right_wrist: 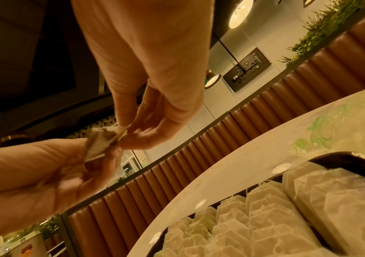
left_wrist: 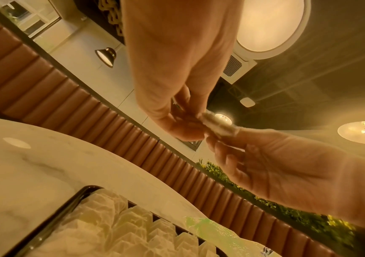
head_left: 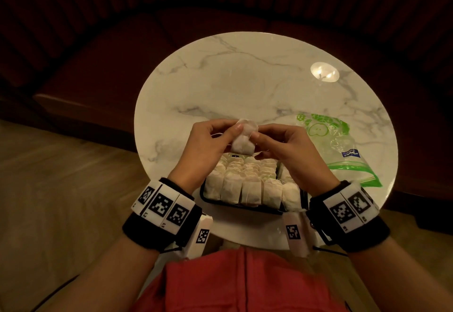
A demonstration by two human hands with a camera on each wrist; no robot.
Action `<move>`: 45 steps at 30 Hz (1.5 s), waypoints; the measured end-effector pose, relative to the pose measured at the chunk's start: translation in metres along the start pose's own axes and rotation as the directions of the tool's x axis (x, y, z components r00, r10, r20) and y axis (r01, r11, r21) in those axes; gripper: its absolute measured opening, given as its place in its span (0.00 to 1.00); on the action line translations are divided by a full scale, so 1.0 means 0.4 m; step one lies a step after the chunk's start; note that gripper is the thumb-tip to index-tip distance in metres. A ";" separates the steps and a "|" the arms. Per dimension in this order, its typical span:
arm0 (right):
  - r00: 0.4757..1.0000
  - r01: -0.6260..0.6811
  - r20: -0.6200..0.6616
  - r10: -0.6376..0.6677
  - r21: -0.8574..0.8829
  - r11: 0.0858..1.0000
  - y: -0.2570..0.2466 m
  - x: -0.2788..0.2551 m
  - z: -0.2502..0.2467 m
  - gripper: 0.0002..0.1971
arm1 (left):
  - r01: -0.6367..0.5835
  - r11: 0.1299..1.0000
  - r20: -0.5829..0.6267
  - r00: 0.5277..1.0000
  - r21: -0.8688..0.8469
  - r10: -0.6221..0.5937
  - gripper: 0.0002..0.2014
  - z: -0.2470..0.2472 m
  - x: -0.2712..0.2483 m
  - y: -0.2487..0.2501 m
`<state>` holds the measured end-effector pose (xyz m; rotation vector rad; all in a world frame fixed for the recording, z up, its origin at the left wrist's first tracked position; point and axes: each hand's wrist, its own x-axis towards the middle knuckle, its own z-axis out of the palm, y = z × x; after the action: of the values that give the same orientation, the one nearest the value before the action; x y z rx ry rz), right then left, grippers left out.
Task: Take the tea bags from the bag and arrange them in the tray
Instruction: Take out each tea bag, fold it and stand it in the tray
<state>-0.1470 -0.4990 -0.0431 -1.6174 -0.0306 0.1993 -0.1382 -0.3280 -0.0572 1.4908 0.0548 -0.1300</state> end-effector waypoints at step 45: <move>0.997 0.030 -0.068 -0.046 -0.218 0.976 -0.009 -0.008 -0.013 0.04 | -0.009 0.989 0.265 0.964 0.148 -0.031 0.08 -0.012 -0.012 0.018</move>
<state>-0.1492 -0.5043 -0.0390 -1.8391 -0.0283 0.1103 -0.1419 -0.3223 -0.0501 1.6088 -0.1672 -0.3492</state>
